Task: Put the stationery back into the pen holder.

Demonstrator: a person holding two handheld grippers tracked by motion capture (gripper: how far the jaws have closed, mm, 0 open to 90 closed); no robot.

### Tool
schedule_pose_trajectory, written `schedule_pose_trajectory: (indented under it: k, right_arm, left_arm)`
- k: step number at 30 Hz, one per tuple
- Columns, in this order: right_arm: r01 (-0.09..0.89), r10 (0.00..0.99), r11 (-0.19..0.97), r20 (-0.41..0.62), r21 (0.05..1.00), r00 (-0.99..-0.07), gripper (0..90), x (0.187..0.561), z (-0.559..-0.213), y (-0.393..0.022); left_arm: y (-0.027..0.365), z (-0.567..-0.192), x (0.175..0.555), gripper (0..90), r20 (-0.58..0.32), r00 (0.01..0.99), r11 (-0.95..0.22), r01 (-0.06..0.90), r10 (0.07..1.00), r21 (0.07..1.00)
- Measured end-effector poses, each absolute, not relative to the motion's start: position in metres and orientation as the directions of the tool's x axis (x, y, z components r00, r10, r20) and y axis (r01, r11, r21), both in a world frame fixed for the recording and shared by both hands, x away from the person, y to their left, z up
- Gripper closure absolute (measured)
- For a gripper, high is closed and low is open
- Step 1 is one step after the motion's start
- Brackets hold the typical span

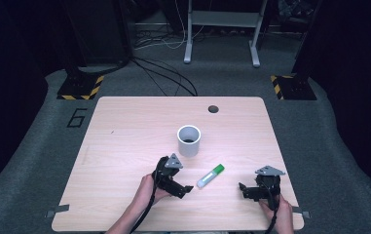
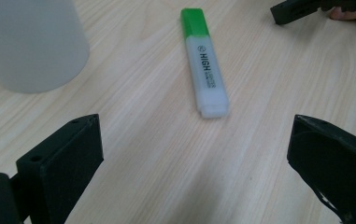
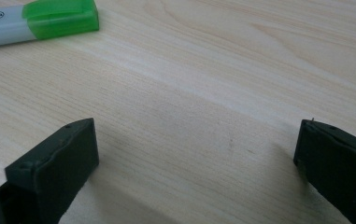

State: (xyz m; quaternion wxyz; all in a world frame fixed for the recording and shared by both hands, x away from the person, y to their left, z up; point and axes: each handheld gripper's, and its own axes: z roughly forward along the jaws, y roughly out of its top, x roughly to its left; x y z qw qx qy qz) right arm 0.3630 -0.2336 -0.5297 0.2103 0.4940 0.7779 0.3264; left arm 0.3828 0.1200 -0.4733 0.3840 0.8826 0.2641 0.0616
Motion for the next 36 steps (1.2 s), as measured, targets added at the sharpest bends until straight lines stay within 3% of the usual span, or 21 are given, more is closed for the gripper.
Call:
schedule_pose_trajectory:
  k: [21,36]
  right_arm:
    - [0.631,0.906,0.299,-0.005,0.716,-0.424,0.0,0.363,-0.53,-0.234]
    - [0.633,0.908,0.295,-0.003,0.715,-0.42,0.0,0.363,-0.53,-0.233]
  left_arm:
    - [0.06,-0.474,0.406,5.9,-0.125,0.9,-0.616,0.381,0.417,0.689]
    - [0.026,-0.481,0.428,21.2,-0.099,0.888,-0.647,0.399,0.448,0.65]
